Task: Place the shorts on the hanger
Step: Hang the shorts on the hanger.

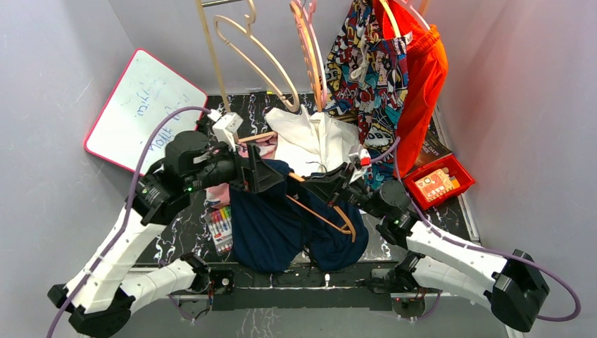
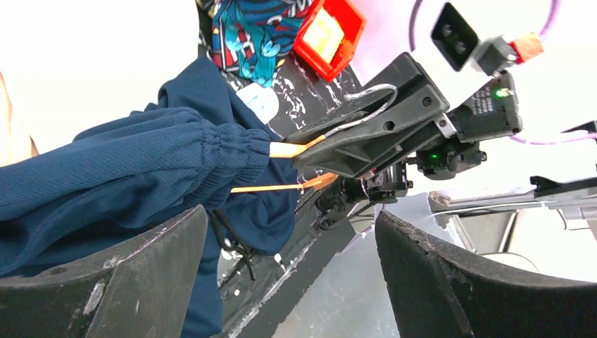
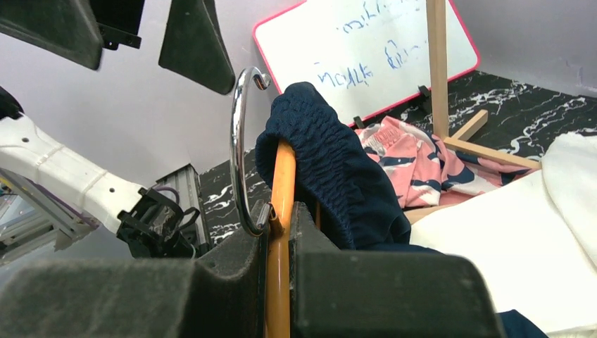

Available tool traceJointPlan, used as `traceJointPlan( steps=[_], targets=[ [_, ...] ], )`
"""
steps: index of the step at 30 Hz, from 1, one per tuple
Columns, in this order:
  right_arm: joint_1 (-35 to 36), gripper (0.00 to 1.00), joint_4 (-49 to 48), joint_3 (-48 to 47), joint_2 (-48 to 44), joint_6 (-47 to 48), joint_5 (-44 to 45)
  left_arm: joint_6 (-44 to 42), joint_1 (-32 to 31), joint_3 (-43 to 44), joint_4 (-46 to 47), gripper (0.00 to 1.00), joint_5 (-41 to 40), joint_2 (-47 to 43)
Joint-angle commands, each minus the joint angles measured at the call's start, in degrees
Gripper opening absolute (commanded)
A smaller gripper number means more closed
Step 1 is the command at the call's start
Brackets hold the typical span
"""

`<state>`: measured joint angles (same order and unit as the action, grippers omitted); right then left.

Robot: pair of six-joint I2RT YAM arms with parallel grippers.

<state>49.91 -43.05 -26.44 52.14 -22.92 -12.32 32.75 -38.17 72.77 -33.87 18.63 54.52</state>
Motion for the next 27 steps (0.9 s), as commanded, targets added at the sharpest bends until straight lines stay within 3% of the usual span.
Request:
traceJointPlan(
  steps=[1, 5, 8, 10, 14, 20, 27],
  targets=[
    [0.33, 0.00, -8.99, -1.21, -4.52, -1.00, 1.45, -6.92, -0.15, 3.12, -1.15, 0.88, 0.58, -4.27],
    [0.34, 0.00, -5.79, -2.25, -8.43, -0.67, 0.71, -13.88, -0.15, 1.66, 1.82, 0.88, -1.19, -8.53],
    [0.30, 0.00, 0.49, -4.30, -11.79, 1.38, -1.46, -20.94, -0.15, -0.91, 5.14, 0.94, -3.42, -12.00],
    [0.34, 0.00, 10.52, -7.37, -15.07, 5.27, -3.56, -31.47, -0.15, -1.66, 7.69, 0.96, 1.60, -14.06],
    [0.36, 0.00, 23.04, -10.35, -19.92, 10.27, -4.89, -38.95, -0.15, 0.68, 9.20, 0.98, 8.57, -13.11],
    [0.36, 0.00, 26.08, -9.70, -26.27, 9.73, -6.58, -43.79, -0.41, 1.84, 8.64, 0.98, 17.86, -7.73],
    [0.35, 0.00, 24.51, -8.67, -29.08, 8.25, -8.96, -42.65, -0.41, 2.35, 8.90, 0.93, 26.50, -3.89]
  ],
)
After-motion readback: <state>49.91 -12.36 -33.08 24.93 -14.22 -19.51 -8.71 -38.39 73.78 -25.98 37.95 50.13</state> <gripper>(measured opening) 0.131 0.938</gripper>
